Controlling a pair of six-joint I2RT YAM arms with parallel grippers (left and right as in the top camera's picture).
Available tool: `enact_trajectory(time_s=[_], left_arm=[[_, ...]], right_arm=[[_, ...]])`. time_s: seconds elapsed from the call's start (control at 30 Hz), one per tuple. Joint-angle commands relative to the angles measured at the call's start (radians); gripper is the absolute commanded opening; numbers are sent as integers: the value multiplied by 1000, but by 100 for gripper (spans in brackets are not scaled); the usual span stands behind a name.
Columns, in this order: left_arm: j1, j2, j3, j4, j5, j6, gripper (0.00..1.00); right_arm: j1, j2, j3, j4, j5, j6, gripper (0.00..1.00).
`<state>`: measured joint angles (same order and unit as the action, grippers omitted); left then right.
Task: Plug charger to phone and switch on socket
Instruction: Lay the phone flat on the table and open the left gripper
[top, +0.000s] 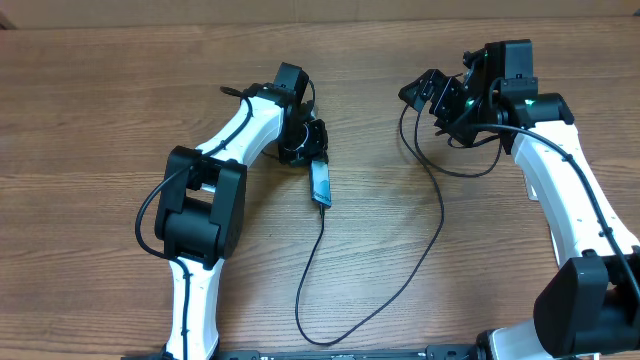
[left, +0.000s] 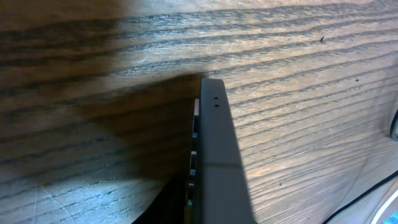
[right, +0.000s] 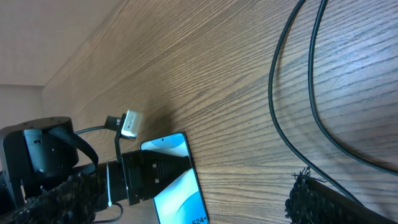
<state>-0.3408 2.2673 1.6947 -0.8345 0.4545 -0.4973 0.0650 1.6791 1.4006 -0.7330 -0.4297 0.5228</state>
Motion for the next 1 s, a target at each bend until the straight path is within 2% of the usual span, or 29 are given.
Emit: enact_trajectory(time_s=[0.0,0.33,0.57,0.97], left_arm=[[-13,2,-10,-2,8,7,16],[-13,2,-10,-4,8,7,16],[-13,2,-10,-7,8,7,29],[-13,2,-10,-18,6,7,31]], right_arm=[[-6,-28,9,5,11,-8,100],[-6,-28,9,4,10,-8,100],[-6,-28,9,1,10,-8,100],[-6,-28,9,0,10,-8,100]])
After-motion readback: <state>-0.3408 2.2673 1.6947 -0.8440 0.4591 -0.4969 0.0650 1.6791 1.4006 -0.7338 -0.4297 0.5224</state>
